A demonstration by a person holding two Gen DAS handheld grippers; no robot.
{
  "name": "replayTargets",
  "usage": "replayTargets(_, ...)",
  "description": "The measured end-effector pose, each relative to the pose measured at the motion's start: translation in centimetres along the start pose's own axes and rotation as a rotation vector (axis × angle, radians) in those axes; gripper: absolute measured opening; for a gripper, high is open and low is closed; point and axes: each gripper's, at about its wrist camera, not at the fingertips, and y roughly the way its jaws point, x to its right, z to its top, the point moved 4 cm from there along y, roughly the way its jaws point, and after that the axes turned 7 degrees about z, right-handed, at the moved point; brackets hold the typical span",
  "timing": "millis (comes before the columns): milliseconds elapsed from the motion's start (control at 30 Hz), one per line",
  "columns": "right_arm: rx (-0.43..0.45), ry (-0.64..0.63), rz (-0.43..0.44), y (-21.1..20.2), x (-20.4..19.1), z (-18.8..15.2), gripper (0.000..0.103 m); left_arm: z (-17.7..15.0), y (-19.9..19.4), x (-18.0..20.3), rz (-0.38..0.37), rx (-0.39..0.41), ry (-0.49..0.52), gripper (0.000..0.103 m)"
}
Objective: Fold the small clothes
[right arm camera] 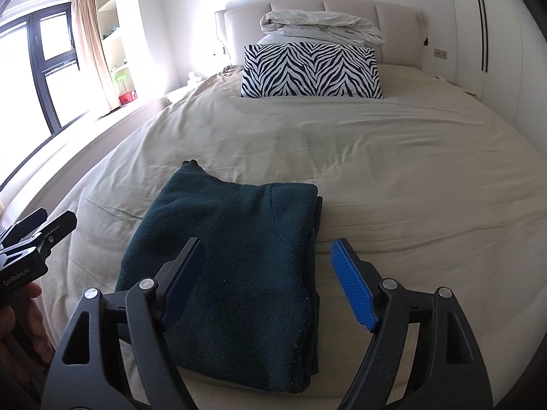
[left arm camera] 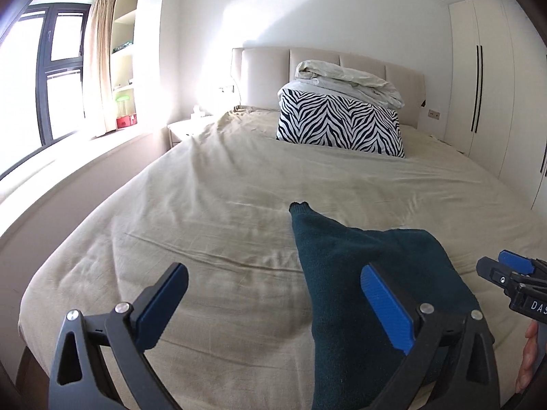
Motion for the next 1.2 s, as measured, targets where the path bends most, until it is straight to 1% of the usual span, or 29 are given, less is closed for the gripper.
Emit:
replayTargets(67, 0.061, -0.033, -0.068, -1.4, -0.1, 0.2, 0.086, 0.9, -1.1, -0.4, 0.104, 0.048, 0.04, 0.103)
replayTargets(100, 0.103, -0.053, -0.112, -2.3, -0.3, 0.4, 0.094, 1.3, -1.8, -0.5, 0.147, 0.077, 0.057, 0.103)
replayTargets(133, 0.149, -0.073, -0.148, -3.3, -0.5, 0.6, 0.099, 1.8, -2.4, -0.6, 0.174, 0.098, 0.064, 0.103)
replayTargets(167, 0.188, -0.086, -0.166, -4.1, -0.7, 0.9, 0.099, 2.2, -2.9, -0.9, 0.184, 0.101, 0.059, 0.103)
replayTargets(200, 0.205, -0.089, -0.159, -4.7, -0.8, 1.3, 0.099, 2.5, -3.1, -1.1, 0.18, 0.088, 0.043, 0.103)
replayTargets(300, 0.16, -0.007, -0.108, -5.3, -0.3, 2.1, 0.099, 2.7, -2.9, -1.4, 0.153, -0.002, 0.009, 0.103)
replayTargets(400, 0.078, 0.054, -0.095, -5.5, 0.3, 2.2, 0.099, 1.8, -2.2, -0.8, 0.174, -0.086, 0.042, 0.103)
replayTargets(533, -0.042, 0.075, -0.109, -4.9, 0.7, 1.1, 0.099, -0.7, -1.1, 0.2, 0.11, -0.197, 0.03, 0.103)
replayTargets(633, -0.125, 0.081, -0.101, -3.9, 0.6, -0.3, 0.099, -2.3, -0.5, 0.9, 0.069, -0.252, 0.034, 0.103)
replayTargets(800, -0.179, 0.078, -0.095, -3.0, 0.1, -2.1, 0.099, -3.9, -0.3, 1.9, 0.04, -0.288, 0.054, 0.103)
replayTargets(1200, -0.201, 0.048, -0.089, -2.2, -0.5, -2.8, 0.099, -4.6, 0.2, 1.5, 0.043, -0.313, 0.045, 0.103)
